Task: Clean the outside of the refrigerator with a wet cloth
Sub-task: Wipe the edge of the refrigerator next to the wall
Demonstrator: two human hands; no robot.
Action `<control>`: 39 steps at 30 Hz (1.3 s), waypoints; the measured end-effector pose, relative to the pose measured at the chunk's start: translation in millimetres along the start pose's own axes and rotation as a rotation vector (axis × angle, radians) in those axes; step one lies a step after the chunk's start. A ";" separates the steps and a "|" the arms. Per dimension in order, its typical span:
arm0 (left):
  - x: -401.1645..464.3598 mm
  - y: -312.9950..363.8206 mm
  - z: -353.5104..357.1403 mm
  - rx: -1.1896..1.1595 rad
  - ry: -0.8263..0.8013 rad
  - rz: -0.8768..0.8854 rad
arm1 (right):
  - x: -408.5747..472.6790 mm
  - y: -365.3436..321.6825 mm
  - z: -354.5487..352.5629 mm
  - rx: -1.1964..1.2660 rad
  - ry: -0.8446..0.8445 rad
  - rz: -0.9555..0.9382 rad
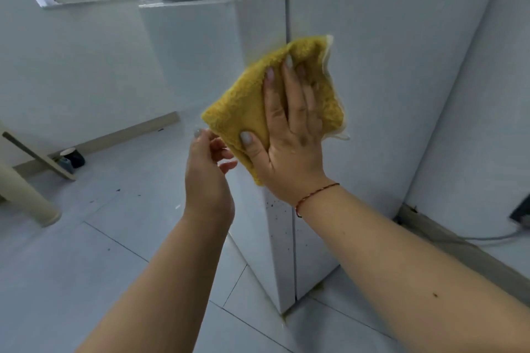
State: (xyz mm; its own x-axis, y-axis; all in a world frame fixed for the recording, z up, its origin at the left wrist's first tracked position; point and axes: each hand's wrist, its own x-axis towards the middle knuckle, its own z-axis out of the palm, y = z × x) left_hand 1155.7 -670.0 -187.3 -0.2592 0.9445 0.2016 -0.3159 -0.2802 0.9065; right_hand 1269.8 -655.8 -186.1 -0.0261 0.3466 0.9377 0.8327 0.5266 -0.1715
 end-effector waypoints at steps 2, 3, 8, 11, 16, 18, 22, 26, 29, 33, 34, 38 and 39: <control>-5.9 -14.1 -5.0 0.033 0.024 -0.096 | -30.1 1.8 9.1 -0.020 -0.019 0.020; -8.8 -19.1 -7.2 0.040 0.029 -0.127 | -43.2 2.0 12.7 -0.034 -0.022 0.031; -19.1 -39.5 -19.5 0.059 0.045 -0.233 | -104.8 -7.4 28.7 -0.076 -0.081 0.235; -20.1 -53.4 -26.7 0.124 0.060 -0.258 | -146.0 -15.8 35.5 -0.089 -0.170 0.404; -22.1 -67.1 -34.4 0.149 0.078 -0.319 | -194.2 -27.9 46.0 -0.157 -0.251 0.604; -24.1 -74.2 -37.8 0.165 0.083 -0.340 | -209.6 -35.9 54.2 -0.148 -0.253 0.727; -30.7 -90.6 -43.6 0.169 0.107 -0.382 | -239.4 -49.1 68.2 -0.125 -0.413 0.983; -41.9 -111.6 -47.7 0.172 0.135 -0.463 | -271.7 -45.3 77.1 0.137 -0.591 1.241; -50.6 -127.9 -53.5 0.171 0.175 -0.552 | -280.3 -37.3 79.8 0.238 -0.707 1.417; -59.9 -149.0 -66.3 0.235 0.197 -0.647 | -286.1 -24.7 81.1 0.521 -0.538 1.745; -61.4 -153.2 -68.8 0.254 0.207 -0.671 | -291.8 -20.6 80.9 0.628 -0.437 1.817; -66.7 -165.1 -75.6 0.276 0.202 -0.755 | -310.3 -9.3 75.1 0.973 -0.117 2.032; -68.1 -167.9 -75.8 0.270 0.196 -0.773 | -314.3 -4.7 77.6 0.985 -0.092 2.062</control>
State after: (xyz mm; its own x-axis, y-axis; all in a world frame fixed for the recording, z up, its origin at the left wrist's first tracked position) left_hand 1157.2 -700.2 -381.4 -0.2215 0.7996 -0.5582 -0.2473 0.5077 0.8253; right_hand 1231.1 -707.0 -503.4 0.1791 0.7449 -0.6427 -0.6724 -0.3842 -0.6327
